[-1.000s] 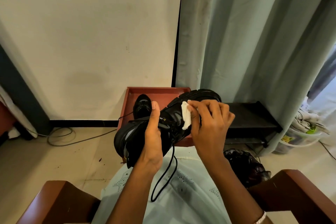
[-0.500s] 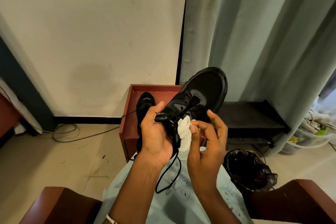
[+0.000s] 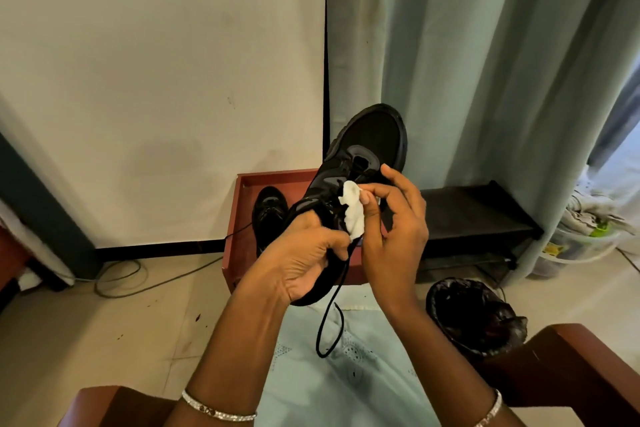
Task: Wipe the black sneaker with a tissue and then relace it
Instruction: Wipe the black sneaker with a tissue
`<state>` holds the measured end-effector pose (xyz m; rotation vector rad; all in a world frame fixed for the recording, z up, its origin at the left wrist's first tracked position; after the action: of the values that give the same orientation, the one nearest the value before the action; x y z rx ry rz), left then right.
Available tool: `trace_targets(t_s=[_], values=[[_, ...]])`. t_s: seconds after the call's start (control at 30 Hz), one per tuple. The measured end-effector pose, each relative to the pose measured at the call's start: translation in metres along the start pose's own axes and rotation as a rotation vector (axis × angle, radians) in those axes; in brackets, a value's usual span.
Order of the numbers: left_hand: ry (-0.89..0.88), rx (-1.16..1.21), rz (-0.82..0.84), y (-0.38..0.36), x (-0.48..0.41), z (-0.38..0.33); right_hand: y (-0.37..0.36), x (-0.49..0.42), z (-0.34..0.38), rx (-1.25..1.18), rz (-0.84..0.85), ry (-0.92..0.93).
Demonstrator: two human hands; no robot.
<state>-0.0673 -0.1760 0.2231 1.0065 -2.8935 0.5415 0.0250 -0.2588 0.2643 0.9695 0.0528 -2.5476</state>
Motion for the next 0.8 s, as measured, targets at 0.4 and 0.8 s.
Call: trace_targets(t_s=[0.4, 0.8], values=[[0.022, 0.277, -0.401, 0.034, 0.009, 0.026, 0.013, -0.019, -0.028, -0.399, 0.138, -0.375], [0.188, 0.675, -0.242, 0.007, 0.015, 0.045, -0.003, 0.038, 0.016, 0.246, 0.265, 0.045]])
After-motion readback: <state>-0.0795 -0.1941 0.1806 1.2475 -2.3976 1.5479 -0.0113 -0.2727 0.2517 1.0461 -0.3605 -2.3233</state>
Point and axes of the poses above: each hand's wrist, its own x-axis away from the middle knuckle, its own y-axis out of the back of the hand, z = x × y, the point moved 10 cm from there along -x, towards the middle knuckle, and after that the axes turned 1 degree about z, right-handed, at the moved point
